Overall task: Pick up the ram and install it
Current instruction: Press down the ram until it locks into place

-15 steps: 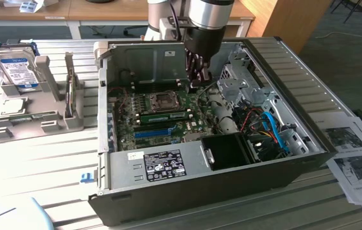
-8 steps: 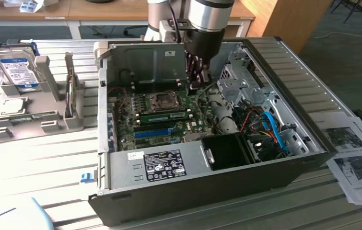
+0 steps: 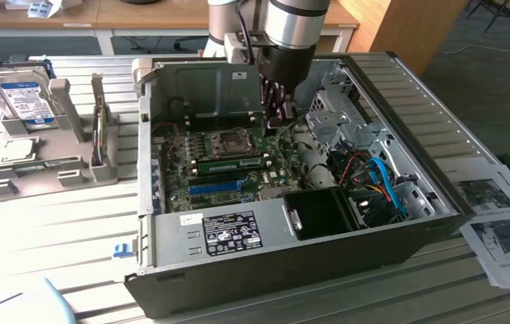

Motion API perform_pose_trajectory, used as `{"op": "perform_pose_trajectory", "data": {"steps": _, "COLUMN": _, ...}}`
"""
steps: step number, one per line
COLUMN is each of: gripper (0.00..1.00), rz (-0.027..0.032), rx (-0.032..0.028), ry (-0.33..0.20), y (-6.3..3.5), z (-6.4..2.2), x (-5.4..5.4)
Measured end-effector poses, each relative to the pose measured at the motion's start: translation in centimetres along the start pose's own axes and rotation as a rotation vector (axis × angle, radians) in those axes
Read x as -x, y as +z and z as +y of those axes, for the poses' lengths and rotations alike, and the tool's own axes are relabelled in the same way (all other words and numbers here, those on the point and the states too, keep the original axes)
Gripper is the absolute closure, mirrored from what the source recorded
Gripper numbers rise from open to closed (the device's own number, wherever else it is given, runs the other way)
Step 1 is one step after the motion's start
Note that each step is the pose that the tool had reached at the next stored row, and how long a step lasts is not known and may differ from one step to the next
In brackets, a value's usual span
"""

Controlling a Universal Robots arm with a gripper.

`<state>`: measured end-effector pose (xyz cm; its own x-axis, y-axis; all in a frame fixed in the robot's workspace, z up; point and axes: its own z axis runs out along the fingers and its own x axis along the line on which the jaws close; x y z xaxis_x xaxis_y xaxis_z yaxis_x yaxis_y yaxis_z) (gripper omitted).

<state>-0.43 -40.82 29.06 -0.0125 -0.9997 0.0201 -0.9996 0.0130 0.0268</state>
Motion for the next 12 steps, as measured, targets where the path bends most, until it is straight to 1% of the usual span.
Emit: {"op": "perform_pose_trajectory", "data": {"steps": 12, "gripper": 0.91, "rz": 0.0001, "rx": 0.0000, "ry": 0.000, "y": 0.67, "z": -0.02, "x": 0.01}}
